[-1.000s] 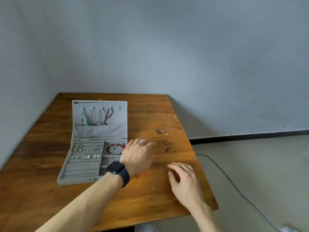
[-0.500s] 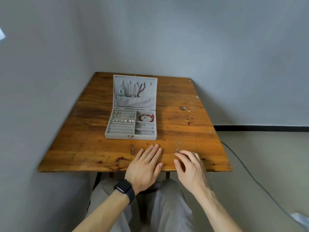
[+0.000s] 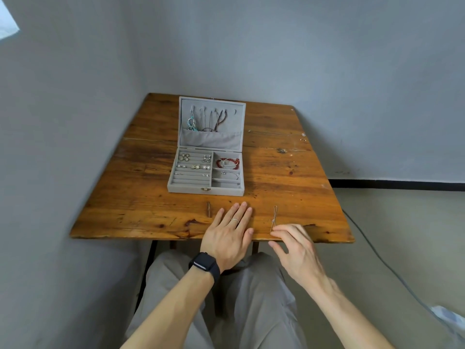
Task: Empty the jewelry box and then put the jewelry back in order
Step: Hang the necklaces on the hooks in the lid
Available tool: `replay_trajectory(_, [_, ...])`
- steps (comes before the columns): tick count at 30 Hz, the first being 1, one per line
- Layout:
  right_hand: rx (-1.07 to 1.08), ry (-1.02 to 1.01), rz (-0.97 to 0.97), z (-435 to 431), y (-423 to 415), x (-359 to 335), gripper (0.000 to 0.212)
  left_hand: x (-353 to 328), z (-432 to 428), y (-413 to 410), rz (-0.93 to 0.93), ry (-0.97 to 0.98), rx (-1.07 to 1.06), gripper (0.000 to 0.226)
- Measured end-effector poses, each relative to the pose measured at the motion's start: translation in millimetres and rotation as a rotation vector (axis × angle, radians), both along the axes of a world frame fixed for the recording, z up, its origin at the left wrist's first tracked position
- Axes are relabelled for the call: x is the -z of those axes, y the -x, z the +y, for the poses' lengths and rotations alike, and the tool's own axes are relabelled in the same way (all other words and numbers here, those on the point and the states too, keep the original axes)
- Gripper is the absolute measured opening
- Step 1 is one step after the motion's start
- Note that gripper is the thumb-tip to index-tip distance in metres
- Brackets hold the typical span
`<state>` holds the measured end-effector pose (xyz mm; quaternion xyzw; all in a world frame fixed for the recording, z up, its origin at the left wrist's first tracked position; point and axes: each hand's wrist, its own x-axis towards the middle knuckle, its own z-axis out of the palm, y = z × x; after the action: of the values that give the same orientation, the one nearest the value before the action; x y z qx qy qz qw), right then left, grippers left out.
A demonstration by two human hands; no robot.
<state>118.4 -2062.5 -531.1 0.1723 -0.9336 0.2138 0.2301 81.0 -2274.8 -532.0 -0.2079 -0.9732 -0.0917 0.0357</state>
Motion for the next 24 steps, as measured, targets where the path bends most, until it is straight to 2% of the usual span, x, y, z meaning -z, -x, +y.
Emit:
replay_trajectory(3, [-0.061, -0.028, 0.056, 0, 2, 3, 0.011, 0, 0, 0, 0.000, -0.003, -0.001, 0.060])
replay_trajectory(6, [-0.095, -0.036, 0.041, 0, 0, 3, 0.011, 0, 0, 0, -0.012, -0.012, -0.003, 0.062])
replay_trajectory(8, [-0.091, -0.018, -0.016, 0, -2, -2, 0.010, 0, 1, 0, -0.017, -0.014, -0.002, 0.063])
replay_trajectory(17, [0.102, 0.343, -0.371, 1, 13, -71, 0.012, 2, 0, 3, -0.006, -0.059, -0.003, 0.063])
replay_trajectory(21, [0.101, 0.409, -0.505, 9, 19, -91, 0.012, 0, 0, 5, -0.012, -0.108, -0.019, 0.064])
replay_trajectory(24, [0.117, 0.399, -0.531, 15, 19, -97, 0.013, -1, 1, 5, -0.024, -0.113, -0.020, 0.065])
